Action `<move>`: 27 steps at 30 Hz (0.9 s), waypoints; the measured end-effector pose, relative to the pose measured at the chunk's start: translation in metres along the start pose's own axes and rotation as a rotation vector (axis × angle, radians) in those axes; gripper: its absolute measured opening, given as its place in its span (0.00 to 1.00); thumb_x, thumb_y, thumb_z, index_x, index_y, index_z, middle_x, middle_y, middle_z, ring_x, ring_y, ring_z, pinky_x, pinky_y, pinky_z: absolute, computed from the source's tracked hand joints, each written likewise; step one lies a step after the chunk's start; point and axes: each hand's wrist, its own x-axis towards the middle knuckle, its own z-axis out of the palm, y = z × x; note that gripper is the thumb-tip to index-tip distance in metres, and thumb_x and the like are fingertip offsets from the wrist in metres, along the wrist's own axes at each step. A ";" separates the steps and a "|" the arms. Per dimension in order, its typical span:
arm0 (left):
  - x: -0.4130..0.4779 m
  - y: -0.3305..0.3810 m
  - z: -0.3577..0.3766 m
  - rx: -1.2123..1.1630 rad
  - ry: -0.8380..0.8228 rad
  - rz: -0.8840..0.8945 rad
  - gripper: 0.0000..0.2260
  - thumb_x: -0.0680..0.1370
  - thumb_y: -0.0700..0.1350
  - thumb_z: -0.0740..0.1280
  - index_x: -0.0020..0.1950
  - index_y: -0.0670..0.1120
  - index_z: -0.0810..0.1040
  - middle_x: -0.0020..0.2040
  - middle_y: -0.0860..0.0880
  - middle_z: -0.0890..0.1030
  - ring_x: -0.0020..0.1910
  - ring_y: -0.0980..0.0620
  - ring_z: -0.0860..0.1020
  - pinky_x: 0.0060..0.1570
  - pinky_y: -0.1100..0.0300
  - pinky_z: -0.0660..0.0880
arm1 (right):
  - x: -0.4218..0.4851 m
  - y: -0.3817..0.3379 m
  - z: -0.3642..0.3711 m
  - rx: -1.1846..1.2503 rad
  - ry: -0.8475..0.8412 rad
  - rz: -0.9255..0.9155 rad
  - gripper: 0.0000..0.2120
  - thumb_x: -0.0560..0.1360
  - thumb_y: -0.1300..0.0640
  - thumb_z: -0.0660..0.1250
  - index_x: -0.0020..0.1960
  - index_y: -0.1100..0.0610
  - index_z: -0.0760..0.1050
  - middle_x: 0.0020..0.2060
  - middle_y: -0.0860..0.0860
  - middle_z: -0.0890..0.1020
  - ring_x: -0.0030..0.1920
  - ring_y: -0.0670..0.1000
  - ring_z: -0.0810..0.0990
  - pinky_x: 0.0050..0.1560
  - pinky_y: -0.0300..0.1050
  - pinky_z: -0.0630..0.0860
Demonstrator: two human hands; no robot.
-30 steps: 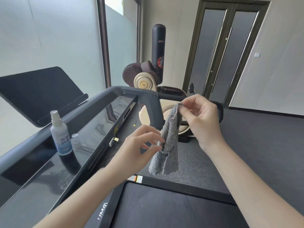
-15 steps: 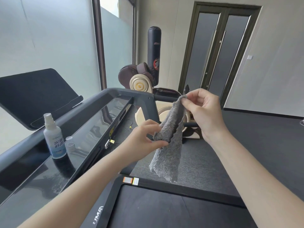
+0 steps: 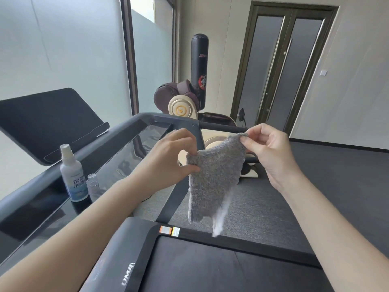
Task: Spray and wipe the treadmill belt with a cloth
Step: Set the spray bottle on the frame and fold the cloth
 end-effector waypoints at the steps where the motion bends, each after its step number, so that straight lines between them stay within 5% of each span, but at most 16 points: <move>1: 0.000 0.003 -0.003 -0.078 -0.004 -0.043 0.14 0.66 0.40 0.80 0.39 0.47 0.74 0.47 0.49 0.80 0.45 0.58 0.73 0.47 0.74 0.66 | 0.000 0.001 0.001 0.007 0.004 0.016 0.04 0.73 0.67 0.69 0.42 0.61 0.75 0.35 0.52 0.78 0.37 0.45 0.77 0.40 0.34 0.76; 5: 0.001 0.008 -0.011 -0.175 -0.031 -0.140 0.16 0.67 0.36 0.79 0.37 0.51 0.73 0.41 0.55 0.79 0.40 0.66 0.73 0.41 0.74 0.67 | 0.004 0.003 0.007 0.017 0.015 0.071 0.05 0.73 0.66 0.68 0.40 0.59 0.75 0.36 0.53 0.79 0.39 0.46 0.77 0.40 0.37 0.75; 11: 0.004 -0.004 -0.015 -0.024 -0.161 -0.210 0.09 0.71 0.38 0.76 0.50 0.45 0.84 0.43 0.54 0.76 0.41 0.53 0.74 0.40 0.71 0.67 | 0.005 -0.002 0.015 -0.010 0.003 0.029 0.04 0.73 0.65 0.69 0.41 0.58 0.76 0.36 0.53 0.80 0.38 0.46 0.77 0.39 0.35 0.75; 17: -0.001 -0.002 -0.018 -0.386 -0.046 -0.257 0.17 0.71 0.34 0.76 0.53 0.53 0.83 0.43 0.50 0.77 0.36 0.63 0.72 0.41 0.71 0.68 | 0.011 -0.003 0.019 -0.009 0.046 0.107 0.03 0.74 0.64 0.68 0.42 0.60 0.76 0.36 0.51 0.80 0.39 0.46 0.77 0.38 0.34 0.76; 23: 0.000 0.002 -0.017 -0.443 -0.041 -0.213 0.17 0.72 0.33 0.74 0.58 0.47 0.82 0.43 0.51 0.75 0.38 0.61 0.70 0.40 0.69 0.66 | 0.011 0.004 0.025 -0.025 0.092 0.176 0.03 0.74 0.64 0.68 0.42 0.59 0.76 0.36 0.50 0.79 0.38 0.46 0.77 0.37 0.34 0.75; 27: -0.002 0.008 -0.014 -0.154 0.054 0.076 0.15 0.75 0.39 0.71 0.61 0.50 0.80 0.44 0.55 0.72 0.37 0.60 0.69 0.41 0.71 0.66 | 0.014 0.010 0.026 -0.028 0.113 0.221 0.06 0.74 0.64 0.68 0.40 0.57 0.76 0.36 0.51 0.79 0.38 0.48 0.77 0.39 0.39 0.75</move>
